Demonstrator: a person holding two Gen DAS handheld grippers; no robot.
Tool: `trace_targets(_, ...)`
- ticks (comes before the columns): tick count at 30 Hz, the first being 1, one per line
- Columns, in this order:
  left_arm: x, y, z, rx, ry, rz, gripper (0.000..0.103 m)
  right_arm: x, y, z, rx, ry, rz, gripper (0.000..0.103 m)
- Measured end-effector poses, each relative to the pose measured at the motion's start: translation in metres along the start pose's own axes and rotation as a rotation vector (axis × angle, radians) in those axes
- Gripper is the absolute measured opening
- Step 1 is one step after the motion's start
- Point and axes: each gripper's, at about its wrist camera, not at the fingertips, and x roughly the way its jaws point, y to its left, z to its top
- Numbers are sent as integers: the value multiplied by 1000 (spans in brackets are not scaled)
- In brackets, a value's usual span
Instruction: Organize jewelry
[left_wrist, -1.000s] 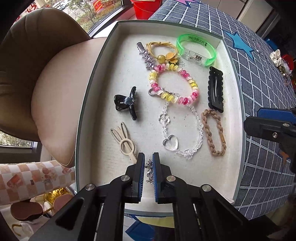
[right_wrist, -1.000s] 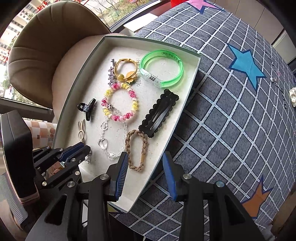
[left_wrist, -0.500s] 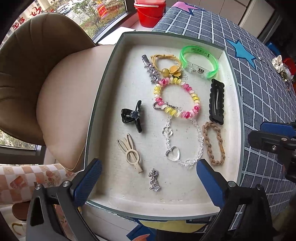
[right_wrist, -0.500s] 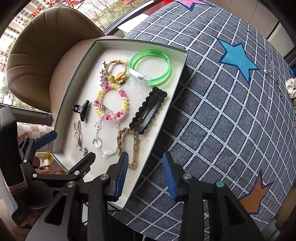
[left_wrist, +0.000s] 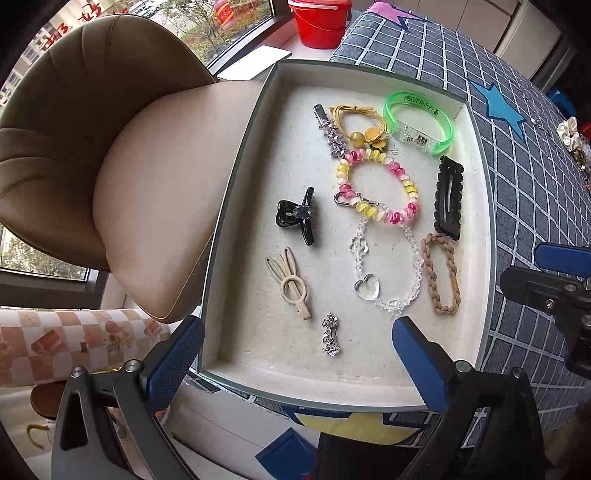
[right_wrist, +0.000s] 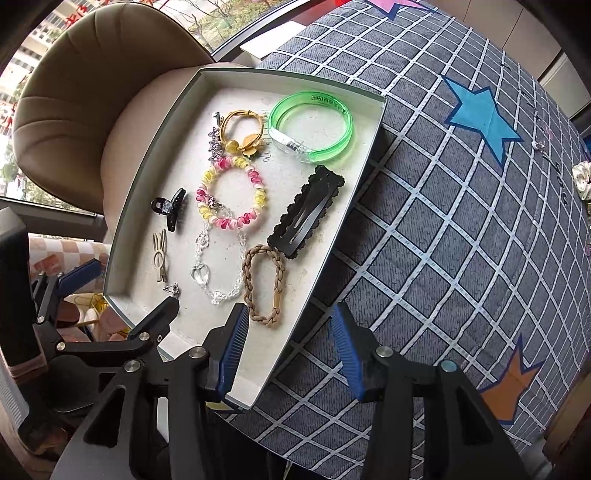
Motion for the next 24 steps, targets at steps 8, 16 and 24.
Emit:
trace_targets(8, -32, 18, -9, -25, -17, -27, 103, -31, 16, 2, -78, -63, -59, 81)
trace_targets(16, -62, 20, -10, -13, -41, -19, 103, -60, 28, 2, -125, -110, -94, 86)
trace_targets(24, -80, 18, -15, -4, -43, -30, 103, -78, 26, -4, -99, -129, -105, 88)
